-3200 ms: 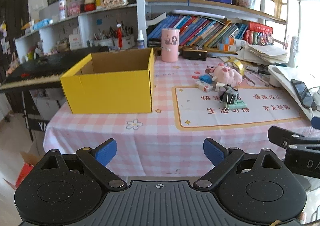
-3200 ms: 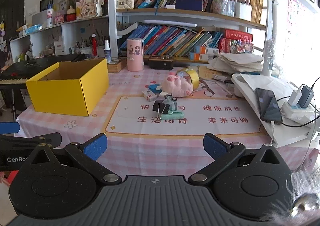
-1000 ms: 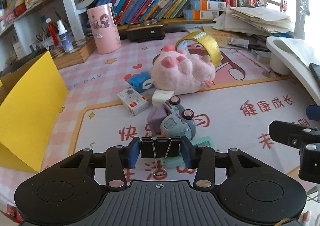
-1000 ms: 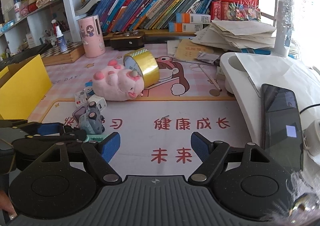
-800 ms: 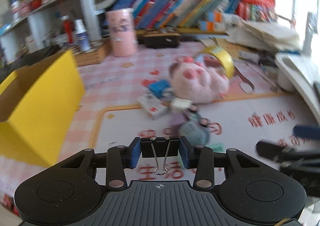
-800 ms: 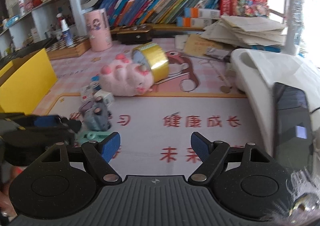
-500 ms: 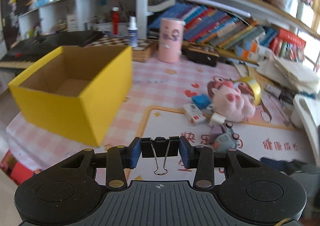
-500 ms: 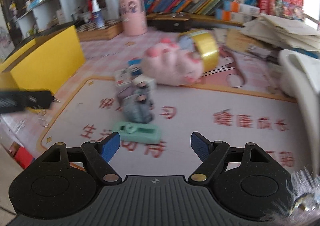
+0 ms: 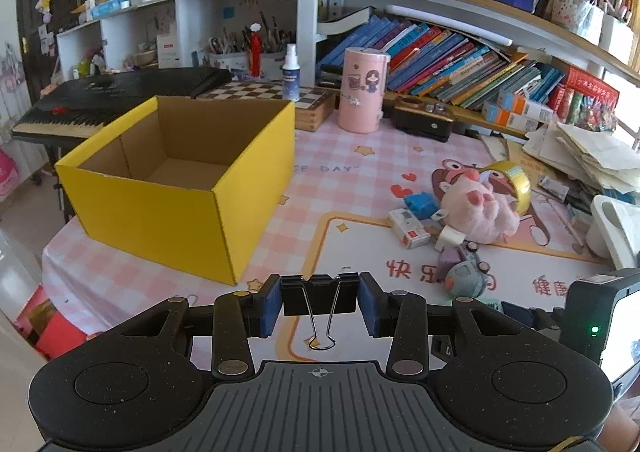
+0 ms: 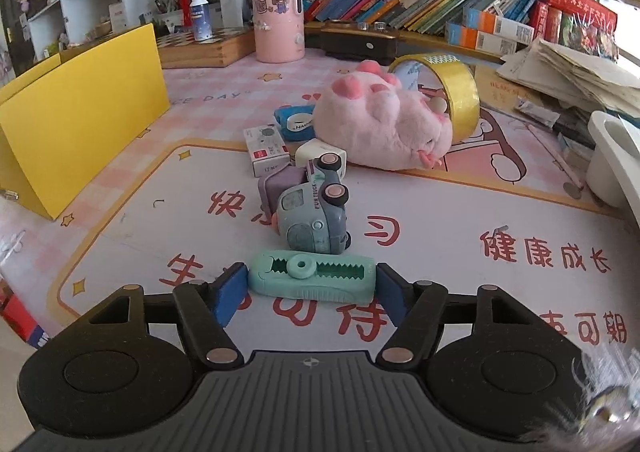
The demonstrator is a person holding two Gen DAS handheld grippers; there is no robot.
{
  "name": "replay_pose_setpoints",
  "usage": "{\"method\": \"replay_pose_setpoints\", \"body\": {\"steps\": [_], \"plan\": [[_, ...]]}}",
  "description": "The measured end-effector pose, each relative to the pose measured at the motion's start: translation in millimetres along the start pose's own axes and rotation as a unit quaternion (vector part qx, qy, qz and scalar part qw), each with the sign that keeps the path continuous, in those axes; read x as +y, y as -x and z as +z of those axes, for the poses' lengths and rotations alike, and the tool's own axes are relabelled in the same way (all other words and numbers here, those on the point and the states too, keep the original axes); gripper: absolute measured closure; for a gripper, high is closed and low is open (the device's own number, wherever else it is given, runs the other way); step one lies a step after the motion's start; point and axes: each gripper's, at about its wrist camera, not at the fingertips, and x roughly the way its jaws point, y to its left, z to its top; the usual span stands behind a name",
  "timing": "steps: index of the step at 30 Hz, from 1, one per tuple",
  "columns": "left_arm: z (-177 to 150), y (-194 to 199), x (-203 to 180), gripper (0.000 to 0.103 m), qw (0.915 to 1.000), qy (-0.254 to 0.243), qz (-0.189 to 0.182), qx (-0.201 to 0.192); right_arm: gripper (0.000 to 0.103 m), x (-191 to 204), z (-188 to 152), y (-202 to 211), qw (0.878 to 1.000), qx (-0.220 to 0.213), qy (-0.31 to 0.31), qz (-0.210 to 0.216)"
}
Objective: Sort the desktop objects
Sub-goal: 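Carry the binder clip and green clip over the yellow box with both tools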
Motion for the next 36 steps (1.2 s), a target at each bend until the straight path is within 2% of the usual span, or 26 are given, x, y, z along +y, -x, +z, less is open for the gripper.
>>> {"method": "replay_pose_setpoints", "body": {"steps": [9, 18, 21, 28, 36], "plan": [[1, 2, -10, 0.063, 0.9993, 0.001, -0.038, -0.004, 0.037, -34, 12, 39, 0.999, 0.007, -0.034, 0.027], [-6, 18, -7, 0.063, 0.9987, 0.014, -0.049, -0.006, 0.037, -39, 27, 84, 0.997, -0.012, -0.016, 0.081], [-11, 23, 0, 0.063, 0.9984, 0.018, -0.052, -0.008, 0.037, -31, 27, 98, 0.996, -0.022, 0.001, 0.085], [-23, 37, 30, 0.063, 0.9964, 0.012, -0.081, -0.02, 0.037, 1, 11, 113, 0.996, -0.006, 0.008, 0.085], [-35, 61, 88, 0.063, 0.9938, -0.01, -0.106, -0.032, 0.037, 55, -5, 139, 0.999, -0.013, -0.011, 0.046]]}}
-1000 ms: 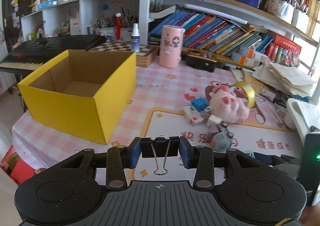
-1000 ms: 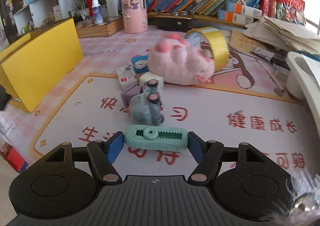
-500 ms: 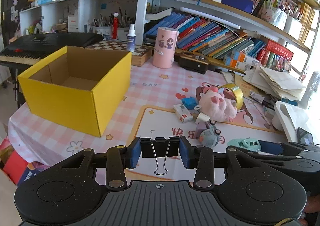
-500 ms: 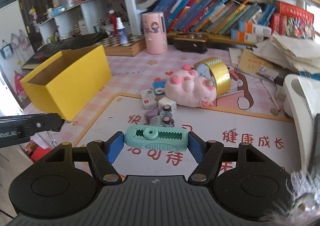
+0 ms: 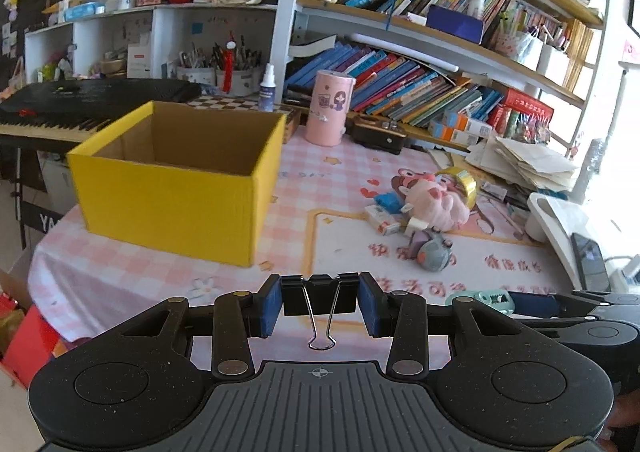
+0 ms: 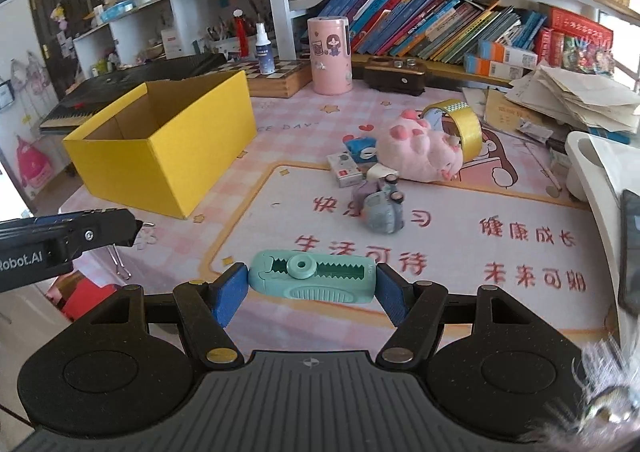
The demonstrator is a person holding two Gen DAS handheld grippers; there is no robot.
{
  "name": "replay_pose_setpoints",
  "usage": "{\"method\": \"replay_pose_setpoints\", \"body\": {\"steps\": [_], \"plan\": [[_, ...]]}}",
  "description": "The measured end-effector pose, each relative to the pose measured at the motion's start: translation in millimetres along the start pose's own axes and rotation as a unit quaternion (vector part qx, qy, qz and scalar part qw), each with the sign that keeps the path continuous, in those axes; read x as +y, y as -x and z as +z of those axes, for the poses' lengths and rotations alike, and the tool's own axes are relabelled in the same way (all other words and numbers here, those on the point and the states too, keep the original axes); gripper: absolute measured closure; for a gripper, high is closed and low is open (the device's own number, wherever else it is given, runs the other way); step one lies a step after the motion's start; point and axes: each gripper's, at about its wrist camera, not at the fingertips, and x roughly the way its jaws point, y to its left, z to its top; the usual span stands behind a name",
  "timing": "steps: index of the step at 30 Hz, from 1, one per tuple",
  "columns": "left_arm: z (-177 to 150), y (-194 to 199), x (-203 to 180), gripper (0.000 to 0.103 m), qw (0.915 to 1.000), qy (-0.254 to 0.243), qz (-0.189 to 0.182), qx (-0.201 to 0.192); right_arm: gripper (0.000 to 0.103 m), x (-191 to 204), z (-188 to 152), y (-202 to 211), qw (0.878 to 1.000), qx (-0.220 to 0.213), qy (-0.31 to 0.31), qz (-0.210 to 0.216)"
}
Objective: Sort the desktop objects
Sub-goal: 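Carry the binder clip and green clip over the yellow box with both tools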
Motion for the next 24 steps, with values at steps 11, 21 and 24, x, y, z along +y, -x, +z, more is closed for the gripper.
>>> {"method": "replay_pose_setpoints", "body": {"steps": [11, 21, 24], "plan": [[-29, 53, 80, 0.063, 0.9999, -0.009, -0.001, 0.006, 0.037, 98, -37, 23, 1.0, 0.008, -0.013, -0.015], [-42, 87, 129, 0.063, 1.0, 0.006, 0.005, -0.001, 0.037, 171, -52, 33, 1.0, 0.012, 0.008, 0.015], [-46, 92, 138, 0.063, 0.9999, 0.014, 0.007, -0.001, 0.037, 185, -53, 33, 0.999, 0.016, 0.017, 0.022]]}}
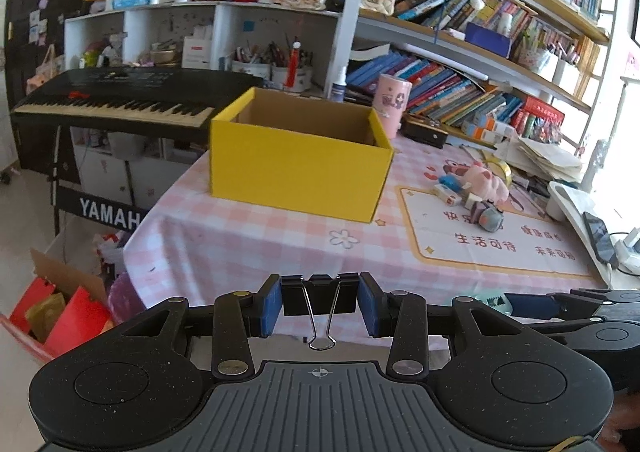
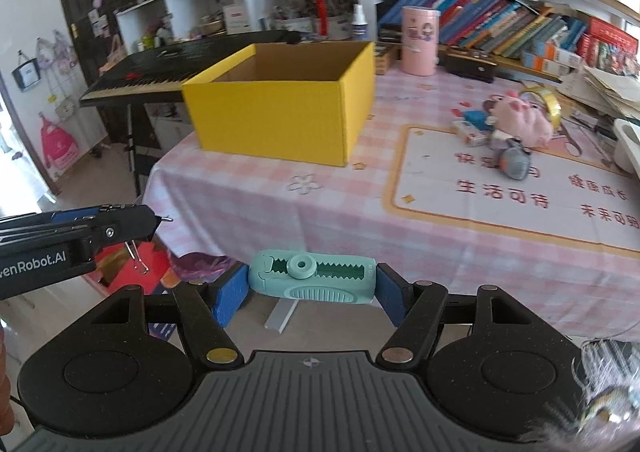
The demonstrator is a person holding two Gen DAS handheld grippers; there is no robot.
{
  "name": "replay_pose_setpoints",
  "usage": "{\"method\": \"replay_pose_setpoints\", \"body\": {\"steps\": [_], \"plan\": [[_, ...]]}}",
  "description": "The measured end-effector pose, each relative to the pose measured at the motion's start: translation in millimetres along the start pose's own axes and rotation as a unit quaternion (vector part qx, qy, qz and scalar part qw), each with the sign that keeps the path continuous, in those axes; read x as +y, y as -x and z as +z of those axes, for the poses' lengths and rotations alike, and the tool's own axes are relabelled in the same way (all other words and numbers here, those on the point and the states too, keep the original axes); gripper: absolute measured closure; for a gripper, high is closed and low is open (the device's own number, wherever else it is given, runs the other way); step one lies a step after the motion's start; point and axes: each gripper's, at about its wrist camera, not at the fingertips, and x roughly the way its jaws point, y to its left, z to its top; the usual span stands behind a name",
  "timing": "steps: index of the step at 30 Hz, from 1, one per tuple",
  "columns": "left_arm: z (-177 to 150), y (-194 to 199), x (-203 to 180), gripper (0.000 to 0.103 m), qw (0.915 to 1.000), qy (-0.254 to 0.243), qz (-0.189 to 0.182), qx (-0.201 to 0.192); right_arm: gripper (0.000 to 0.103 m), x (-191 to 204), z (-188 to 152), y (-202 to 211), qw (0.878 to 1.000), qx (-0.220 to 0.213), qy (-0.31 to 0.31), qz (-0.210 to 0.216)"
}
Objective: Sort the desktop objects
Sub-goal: 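Carry the binder clip and green clip over the yellow box with both tools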
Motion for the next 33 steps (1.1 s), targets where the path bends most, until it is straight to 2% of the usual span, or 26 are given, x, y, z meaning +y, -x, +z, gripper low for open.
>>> {"method": "replay_pose_setpoints", "body": {"steps": [18, 33], "plan": [[-2, 7, 32, 0.063, 0.9998, 0.018, 0.006, 0.001, 0.037, 38, 3, -5, 0.999, 0.007, 0.032, 0.008], [9, -5, 36, 0.063, 0.9998, 0.016, 0.013, 0.005, 0.037, 43, 18, -22, 0.999, 0.01, 0.037, 0.02]]}}
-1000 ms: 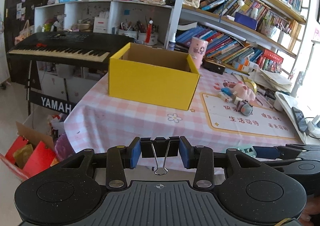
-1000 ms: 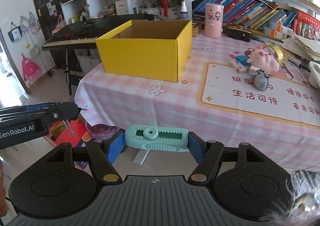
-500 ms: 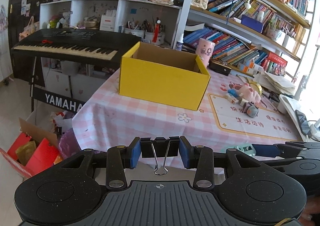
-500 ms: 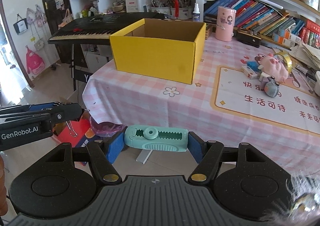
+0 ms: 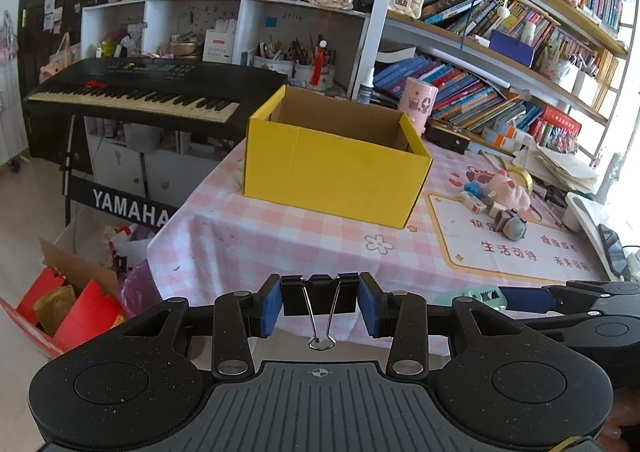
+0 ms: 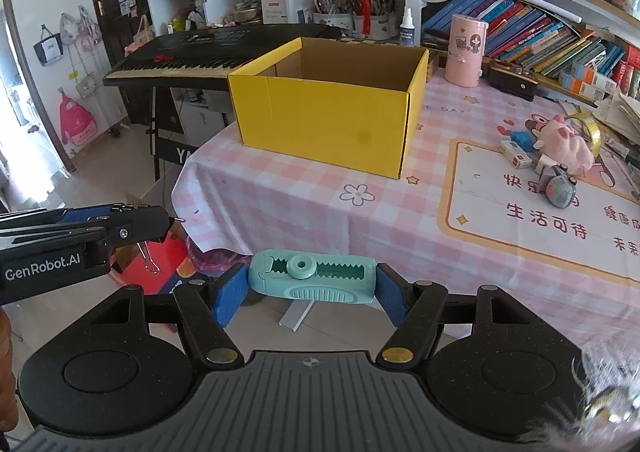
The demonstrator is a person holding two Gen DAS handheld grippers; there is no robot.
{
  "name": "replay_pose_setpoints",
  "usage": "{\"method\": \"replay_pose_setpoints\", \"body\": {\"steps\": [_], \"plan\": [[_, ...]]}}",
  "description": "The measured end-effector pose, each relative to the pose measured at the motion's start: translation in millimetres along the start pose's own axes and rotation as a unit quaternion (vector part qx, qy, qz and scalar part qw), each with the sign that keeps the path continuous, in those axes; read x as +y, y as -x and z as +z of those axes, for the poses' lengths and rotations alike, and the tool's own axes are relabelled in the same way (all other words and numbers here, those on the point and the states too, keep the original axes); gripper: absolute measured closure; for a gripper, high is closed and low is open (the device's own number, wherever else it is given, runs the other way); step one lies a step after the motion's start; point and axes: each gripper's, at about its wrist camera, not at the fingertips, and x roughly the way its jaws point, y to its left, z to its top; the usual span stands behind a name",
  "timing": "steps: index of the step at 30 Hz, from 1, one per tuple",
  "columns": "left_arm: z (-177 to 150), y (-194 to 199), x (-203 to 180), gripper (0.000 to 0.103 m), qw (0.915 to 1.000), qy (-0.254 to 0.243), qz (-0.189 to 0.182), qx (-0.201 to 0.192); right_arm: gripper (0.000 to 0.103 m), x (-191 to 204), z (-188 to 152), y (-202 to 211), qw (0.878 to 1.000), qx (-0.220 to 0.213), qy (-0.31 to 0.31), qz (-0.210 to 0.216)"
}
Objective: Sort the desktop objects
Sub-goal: 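Carry the binder clip and green clip over the yellow box with both tools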
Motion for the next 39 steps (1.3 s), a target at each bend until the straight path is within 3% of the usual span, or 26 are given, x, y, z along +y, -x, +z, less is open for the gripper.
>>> {"method": "replay_pose_setpoints", "body": {"steps": [19, 27, 39], "plan": [[31, -49, -6, 0.063, 0.9997, -0.016, 0.007, 0.015, 0.037, -20, 37, -46, 1.0, 0.001, -0.012, 0.018], [69, -76, -16, 0.063, 0.9997, -0.015, 0.01, -0.016, 0.037, -36, 72, -65, 1.0, -0.024, 0.003, 0.013], [129, -124, -30, 0.063, 0.9975, -0.02, 0.028, -0.062, 0.037, -77, 150, -98, 0.996, -0.079, 0.027, 0.003]]}}
